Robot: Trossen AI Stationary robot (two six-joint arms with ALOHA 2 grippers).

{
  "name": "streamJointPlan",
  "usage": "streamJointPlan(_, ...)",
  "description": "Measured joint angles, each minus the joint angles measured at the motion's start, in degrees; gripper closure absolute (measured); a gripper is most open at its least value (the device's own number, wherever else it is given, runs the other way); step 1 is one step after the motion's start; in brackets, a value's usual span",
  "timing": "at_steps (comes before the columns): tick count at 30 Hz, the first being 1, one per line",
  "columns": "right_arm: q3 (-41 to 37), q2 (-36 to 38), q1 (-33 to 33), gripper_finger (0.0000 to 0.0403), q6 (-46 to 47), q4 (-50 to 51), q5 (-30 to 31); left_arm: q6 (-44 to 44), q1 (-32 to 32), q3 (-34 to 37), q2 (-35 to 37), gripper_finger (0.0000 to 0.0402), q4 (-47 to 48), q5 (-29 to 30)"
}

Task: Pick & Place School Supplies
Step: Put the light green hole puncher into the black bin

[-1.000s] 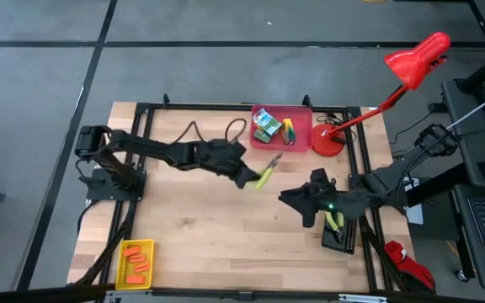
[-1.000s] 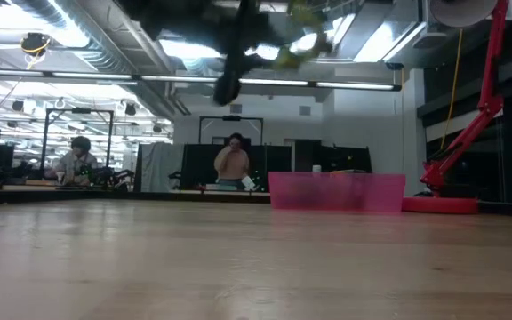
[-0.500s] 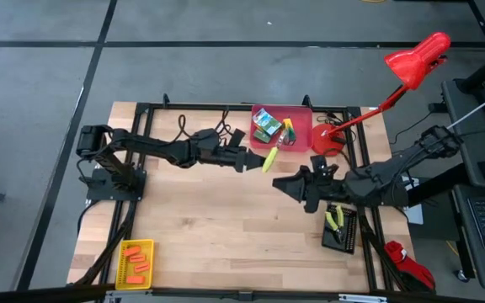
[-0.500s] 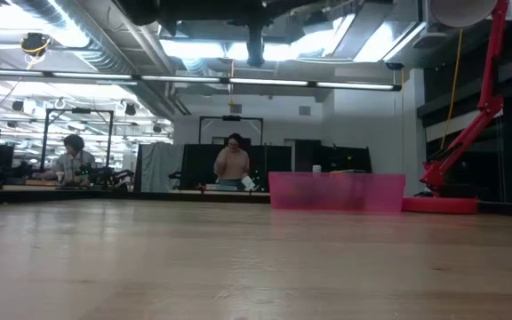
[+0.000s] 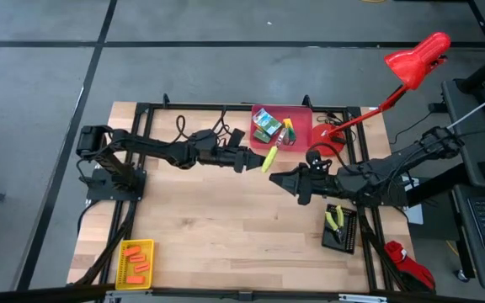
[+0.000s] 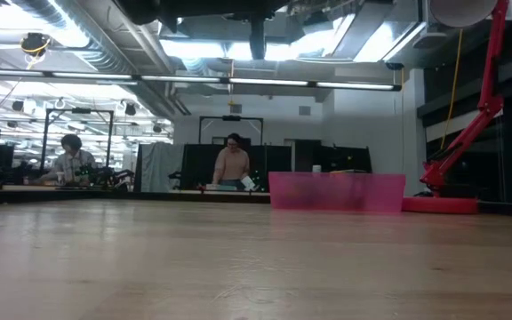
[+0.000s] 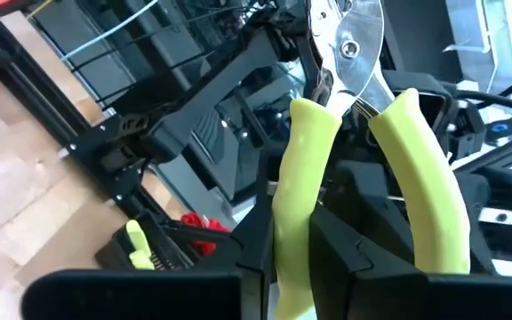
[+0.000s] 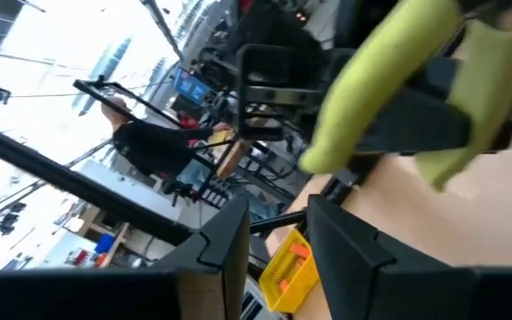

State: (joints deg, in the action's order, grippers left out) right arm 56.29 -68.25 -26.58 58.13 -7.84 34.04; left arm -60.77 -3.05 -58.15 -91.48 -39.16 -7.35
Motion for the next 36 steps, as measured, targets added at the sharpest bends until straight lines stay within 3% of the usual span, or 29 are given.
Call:
streamJointPlan(13,0.01,0.0,1.66,0.0284,1.25,2.75,2.89,-0.57,1.72,0.0,0.0,0.0364,0.11,0.39)
streamJointPlan(30,-0.02,-1.81,6.24,0.0286,-3.48,-2.2,-4.78,-0.54,2.97,-0.04,0.04,0.0364,0.53,2.99)
streamJointPlan(36,-0.02,-2.29,6.11,0.0339,-3.7,-2.92,-5.34,0.44,2.56,-0.11,0.04,0.0364,0.29,2.69)
